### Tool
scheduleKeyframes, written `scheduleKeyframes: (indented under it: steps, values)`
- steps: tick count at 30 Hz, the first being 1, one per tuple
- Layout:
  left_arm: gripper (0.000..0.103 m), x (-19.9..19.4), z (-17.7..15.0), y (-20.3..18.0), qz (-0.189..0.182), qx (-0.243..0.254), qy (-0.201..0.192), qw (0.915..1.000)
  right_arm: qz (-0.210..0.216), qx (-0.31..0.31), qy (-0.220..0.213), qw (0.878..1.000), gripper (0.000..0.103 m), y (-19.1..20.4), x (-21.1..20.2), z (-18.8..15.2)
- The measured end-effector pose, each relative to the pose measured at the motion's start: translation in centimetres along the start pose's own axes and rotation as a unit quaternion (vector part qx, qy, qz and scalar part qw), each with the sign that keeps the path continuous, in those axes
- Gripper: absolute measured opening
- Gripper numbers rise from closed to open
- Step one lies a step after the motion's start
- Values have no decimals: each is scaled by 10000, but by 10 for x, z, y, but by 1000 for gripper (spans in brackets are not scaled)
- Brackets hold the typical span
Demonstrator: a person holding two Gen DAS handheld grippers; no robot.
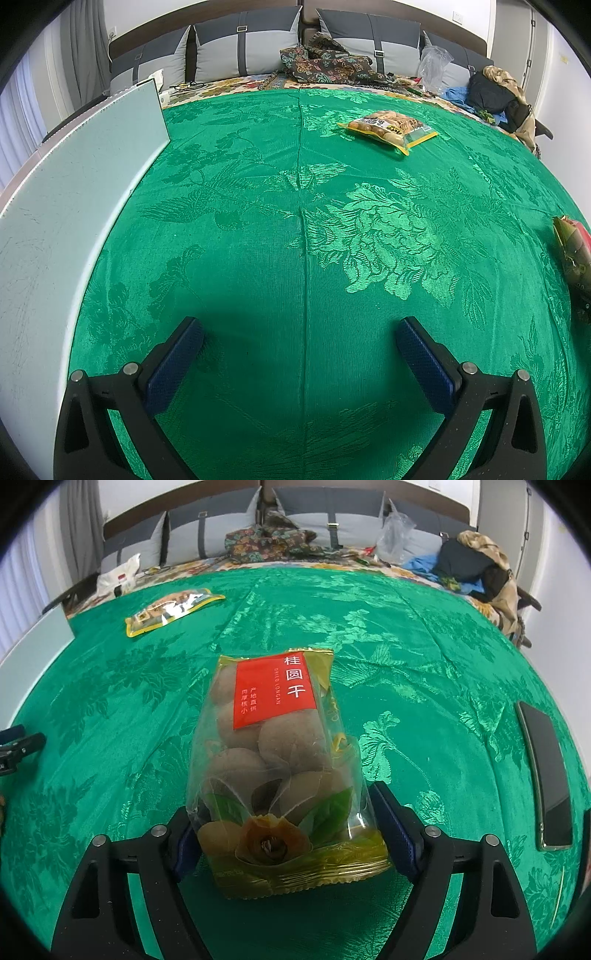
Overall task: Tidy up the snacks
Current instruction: 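Lift the longan pack with the right gripper and hold it, then grasp the yellow-edged peanut pack with the left gripper while the right gripper holds the longan pack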
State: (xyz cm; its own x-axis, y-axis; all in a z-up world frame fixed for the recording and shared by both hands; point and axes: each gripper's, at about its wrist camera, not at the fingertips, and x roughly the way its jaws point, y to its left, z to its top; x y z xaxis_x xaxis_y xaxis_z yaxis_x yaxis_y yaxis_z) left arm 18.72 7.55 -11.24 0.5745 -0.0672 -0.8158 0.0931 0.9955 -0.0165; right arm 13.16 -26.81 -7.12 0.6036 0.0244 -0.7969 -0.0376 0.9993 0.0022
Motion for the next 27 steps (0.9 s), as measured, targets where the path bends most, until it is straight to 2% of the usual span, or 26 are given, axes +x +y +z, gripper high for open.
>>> scheduleKeyframes:
  steps: [5, 7, 10, 13, 16, 20, 22, 26, 27]
  values:
    - [103, 0, 1, 0, -19, 38, 15, 10000, 2, 1, 1, 10000, 84, 0, 1, 0]
    - [103, 6, 13, -1, -122, 224, 196, 9995, 4, 4, 0, 10000, 84, 0, -1, 0]
    - [102, 9, 52, -7, -341, 413, 107, 9985, 3, 1, 3, 10000, 85, 1, 2, 1]
    - [102, 12, 108, -23, -723, 660, -86, 9952, 1, 1, 3, 10000, 85, 1, 2, 1]
    - [102, 33, 165, -56, -1007, 1240, 151, 9870, 1, 3, 3, 10000, 85, 1, 2, 1]
    - [102, 80, 209, -105, -851, 2093, 584, 9724, 6, 8, 2, 10000, 85, 0, 0, 1]
    - [102, 99, 218, -120, -765, 2233, 707, 9692, 3, 5, 5, 10000, 85, 1, 6, 2]
    - [102, 143, 231, -125, -396, 1995, 1055, 9734, 4, 6, 5, 10000, 85, 0, 4, 2]
    - [103, 158, 232, -122, -331, 1797, 1288, 9747, 5, 7, 5, 10000, 85, 0, 4, 2]
